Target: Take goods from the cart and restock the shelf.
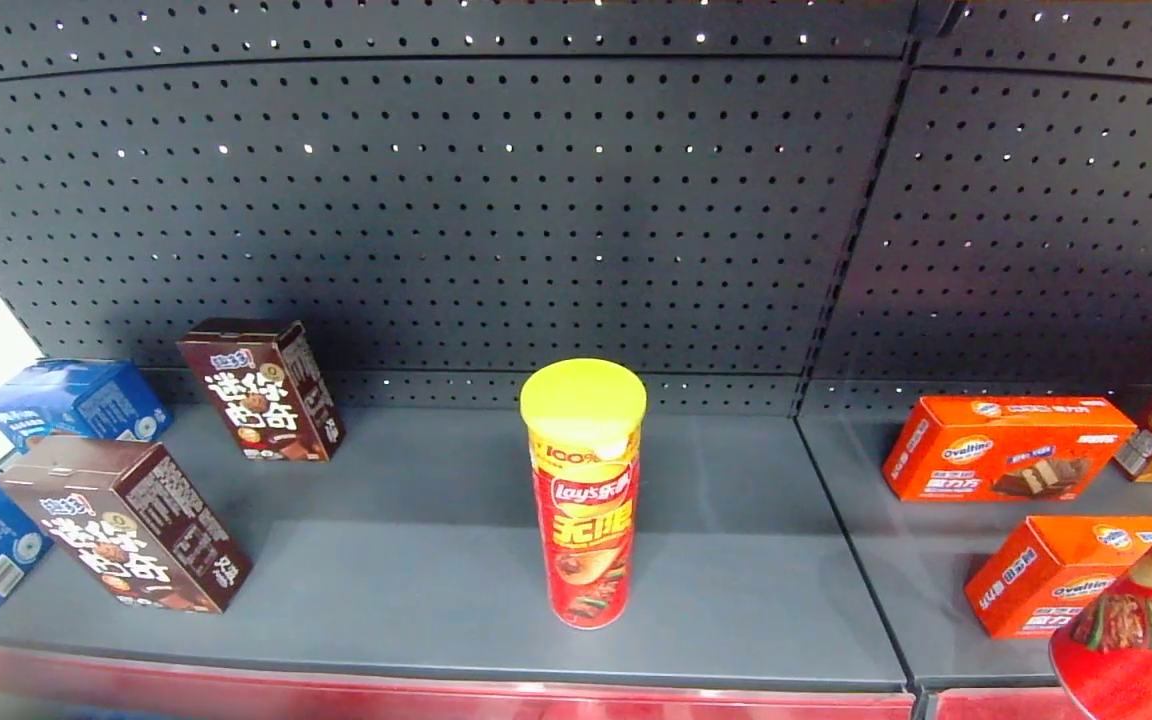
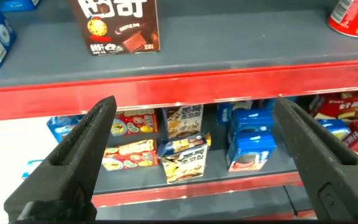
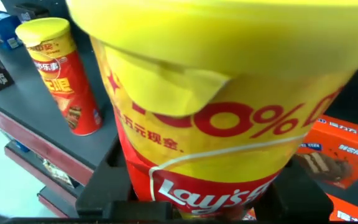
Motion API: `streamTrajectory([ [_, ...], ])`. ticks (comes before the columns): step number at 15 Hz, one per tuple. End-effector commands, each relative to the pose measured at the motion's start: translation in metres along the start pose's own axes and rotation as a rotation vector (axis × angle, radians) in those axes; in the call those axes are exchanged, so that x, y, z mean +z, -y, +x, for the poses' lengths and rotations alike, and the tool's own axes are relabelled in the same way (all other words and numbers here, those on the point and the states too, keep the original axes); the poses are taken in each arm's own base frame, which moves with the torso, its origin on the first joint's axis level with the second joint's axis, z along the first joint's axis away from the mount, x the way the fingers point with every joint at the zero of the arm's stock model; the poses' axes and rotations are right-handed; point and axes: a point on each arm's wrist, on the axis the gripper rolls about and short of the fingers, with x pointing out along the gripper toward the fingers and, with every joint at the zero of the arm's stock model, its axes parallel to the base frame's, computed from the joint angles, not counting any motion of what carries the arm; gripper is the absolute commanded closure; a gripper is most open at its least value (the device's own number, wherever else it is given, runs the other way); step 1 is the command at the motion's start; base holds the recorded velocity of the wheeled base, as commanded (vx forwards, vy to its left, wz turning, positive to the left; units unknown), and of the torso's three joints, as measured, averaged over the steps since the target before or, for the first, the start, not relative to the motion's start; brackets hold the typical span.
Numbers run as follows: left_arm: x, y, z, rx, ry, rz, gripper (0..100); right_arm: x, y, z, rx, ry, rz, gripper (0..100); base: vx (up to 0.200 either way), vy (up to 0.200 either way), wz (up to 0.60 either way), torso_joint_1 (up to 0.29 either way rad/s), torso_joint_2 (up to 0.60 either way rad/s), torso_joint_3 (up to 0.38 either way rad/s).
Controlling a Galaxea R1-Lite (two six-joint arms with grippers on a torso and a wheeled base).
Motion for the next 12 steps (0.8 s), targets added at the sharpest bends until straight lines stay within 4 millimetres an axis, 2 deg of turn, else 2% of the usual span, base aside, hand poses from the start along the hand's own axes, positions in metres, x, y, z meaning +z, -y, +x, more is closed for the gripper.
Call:
streamTrajectory([
  [1, 0.0, 0.0, 0.0, 0.0, -0.003, -0.001, 0, -0.003, 0.0, 0.0, 0.007, -0.008, 0.0, 100, 0.0, 0.0, 0.6, -0.002, 0.01, 0.002],
  [7, 0.0, 0.0, 0.0, 0.0, -0.003, -0.001, 0, 0.002, -0.001, 0.003, 0.015, -0.008, -0.003, 100, 0.0, 0.0, 0.0, 0.0, 0.0, 0.0],
  [8, 0.0, 0.0, 0.0, 0.0, -0.003, -0.001, 0, 0.002, -0.002, 0.003, 0.046, -0.015, 0.0, 100, 0.0, 0.0, 0.0, 0.0, 0.0, 0.0],
  [9, 0.0, 0.0, 0.0, 0.0, -0.003, -0.001, 0, 0.002, -0.006, 0.003, 0.148, -0.032, 0.007, 100, 0.0, 0.0, 0.0, 0.0, 0.0, 0.0],
  [12, 0.0, 0.0, 0.0, 0.0, -0.002, -0.001, 0, 0.006, -0.009, 0.027, 0.18, -0.086, 0.005, 100, 0.0, 0.0, 0.0, 0.0, 0.0, 0.0],
])
